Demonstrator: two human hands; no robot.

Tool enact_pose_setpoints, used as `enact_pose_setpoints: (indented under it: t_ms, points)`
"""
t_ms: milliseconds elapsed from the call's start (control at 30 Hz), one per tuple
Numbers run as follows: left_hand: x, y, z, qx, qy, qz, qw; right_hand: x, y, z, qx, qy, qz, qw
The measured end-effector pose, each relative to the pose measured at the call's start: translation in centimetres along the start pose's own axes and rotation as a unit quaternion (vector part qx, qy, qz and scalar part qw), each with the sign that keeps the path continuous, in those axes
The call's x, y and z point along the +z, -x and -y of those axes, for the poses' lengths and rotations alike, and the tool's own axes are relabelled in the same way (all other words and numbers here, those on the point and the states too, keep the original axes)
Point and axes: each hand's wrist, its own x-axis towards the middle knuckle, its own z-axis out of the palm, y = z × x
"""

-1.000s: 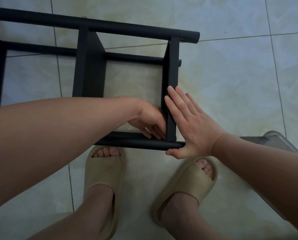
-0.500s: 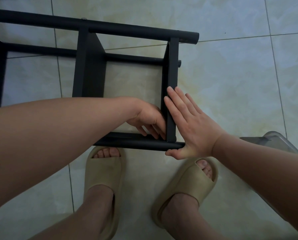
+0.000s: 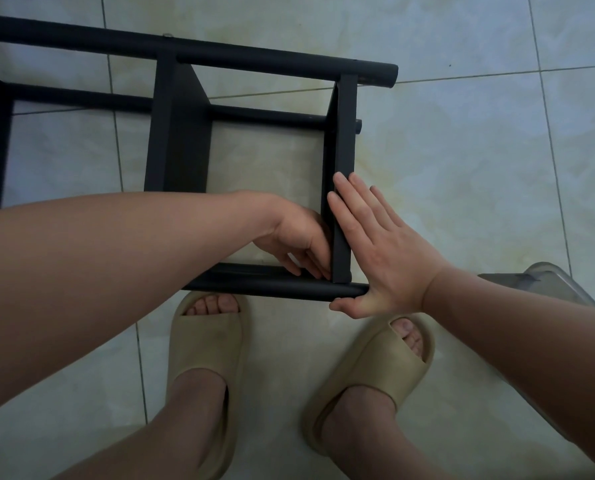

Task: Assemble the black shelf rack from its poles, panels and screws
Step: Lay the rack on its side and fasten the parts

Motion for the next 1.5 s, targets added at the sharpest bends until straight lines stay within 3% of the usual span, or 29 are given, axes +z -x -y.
enact_pose_setpoints:
  t_ms: [900, 1000, 1100, 1167, 1367, 1500]
  points:
    - [0.5, 0.5, -0.1, -0.004, 0.015, -0.004, 1.000, 0.0, 0.0, 0.0, -0.001, -0.005, 0.010, 1.000]
    - [0.6, 1.1, 0.0, -0.003, 0.010, -0.052, 0.999, 0.0, 0.0, 0.0, -0.003, -0.003, 0.017, 1.000]
    - [-0.1, 2.6, -0.2, -0.002, -0.081, -0.186, 0.979, -0.3, 0.0, 0.1, -0.002, 0.010, 0.027, 1.000]
    - [-0.7, 4.5, -0.4, -0.001, -0.143, -0.231, 0.962, -0.8, 0.0, 0.4, 0.006, 0.022, 0.051, 0.998]
    - [2.0, 11.8, 0.2, -0.091, -0.285, -0.188, 0.935, -3.1, -0.4, 1.8, 0.055, 0.054, 0.144, 0.987]
    - [6.2, 12.7, 2.1, -0.180, -0.430, -0.187, 0.865, -4.6, -1.2, 2.8, 0.088, 0.083, 0.205, 0.971]
